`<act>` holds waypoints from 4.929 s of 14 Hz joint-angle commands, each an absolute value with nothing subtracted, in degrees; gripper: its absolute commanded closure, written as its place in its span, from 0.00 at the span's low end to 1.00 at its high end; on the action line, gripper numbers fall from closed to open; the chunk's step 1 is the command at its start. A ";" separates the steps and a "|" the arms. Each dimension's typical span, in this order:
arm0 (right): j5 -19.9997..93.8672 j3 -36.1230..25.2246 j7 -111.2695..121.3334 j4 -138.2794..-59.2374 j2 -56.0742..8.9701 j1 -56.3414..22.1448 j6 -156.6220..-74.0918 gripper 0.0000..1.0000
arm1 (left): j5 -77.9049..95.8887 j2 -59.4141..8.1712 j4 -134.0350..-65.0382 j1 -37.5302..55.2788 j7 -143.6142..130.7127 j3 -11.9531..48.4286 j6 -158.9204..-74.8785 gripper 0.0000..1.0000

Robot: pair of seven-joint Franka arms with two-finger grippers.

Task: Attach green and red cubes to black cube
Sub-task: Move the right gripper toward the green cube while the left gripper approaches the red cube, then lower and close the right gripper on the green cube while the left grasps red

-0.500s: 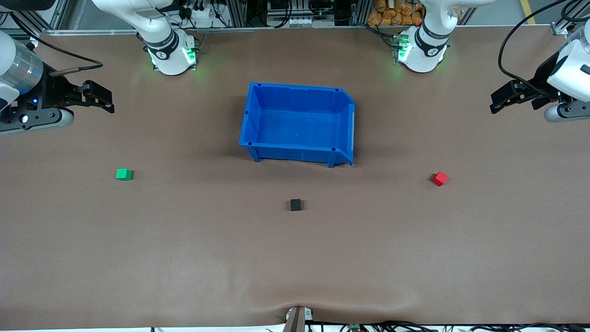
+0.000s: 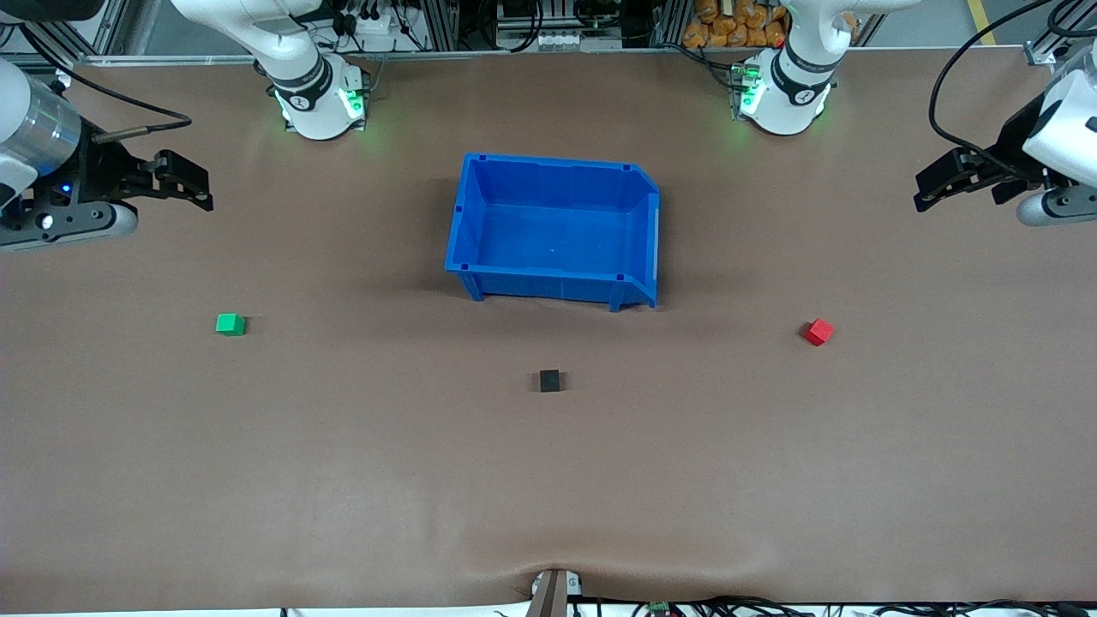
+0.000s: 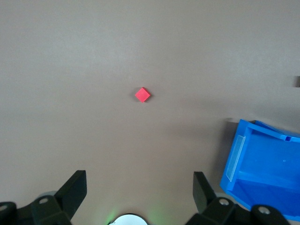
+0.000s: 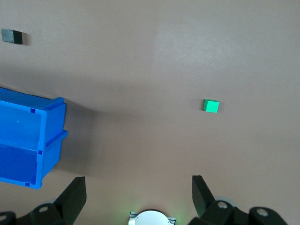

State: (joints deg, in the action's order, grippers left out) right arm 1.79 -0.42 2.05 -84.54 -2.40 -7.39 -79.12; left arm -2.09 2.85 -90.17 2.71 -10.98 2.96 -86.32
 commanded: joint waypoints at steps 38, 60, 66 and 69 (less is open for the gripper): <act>-3.69 -0.97 6.68 -118.65 -8.51 9.23 -120.32 0.00 | -2.46 -4.03 -89.39 2.73 -11.68 5.19 -86.74 0.00; -3.43 -0.88 15.04 -119.62 -27.33 11.78 -133.77 0.37 | -3.78 -19.24 -111.44 -0.97 -54.02 5.01 -124.44 0.00; -3.43 -0.88 13.54 -119.27 -26.72 11.51 -133.33 1.00 | -9.03 -20.91 -118.81 -5.00 -55.11 4.66 -135.94 0.00; -3.43 -0.70 14.41 -119.36 -26.72 11.16 -133.07 1.00 | -9.76 -22.58 -119.09 -7.03 -55.20 4.92 -137.46 0.00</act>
State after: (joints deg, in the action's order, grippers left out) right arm -3.35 -1.32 14.58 -119.08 -27.57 10.97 -133.55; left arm -8.15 -22.35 -118.32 -6.31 -54.07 4.44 -136.12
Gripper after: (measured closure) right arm 0.599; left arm 0.000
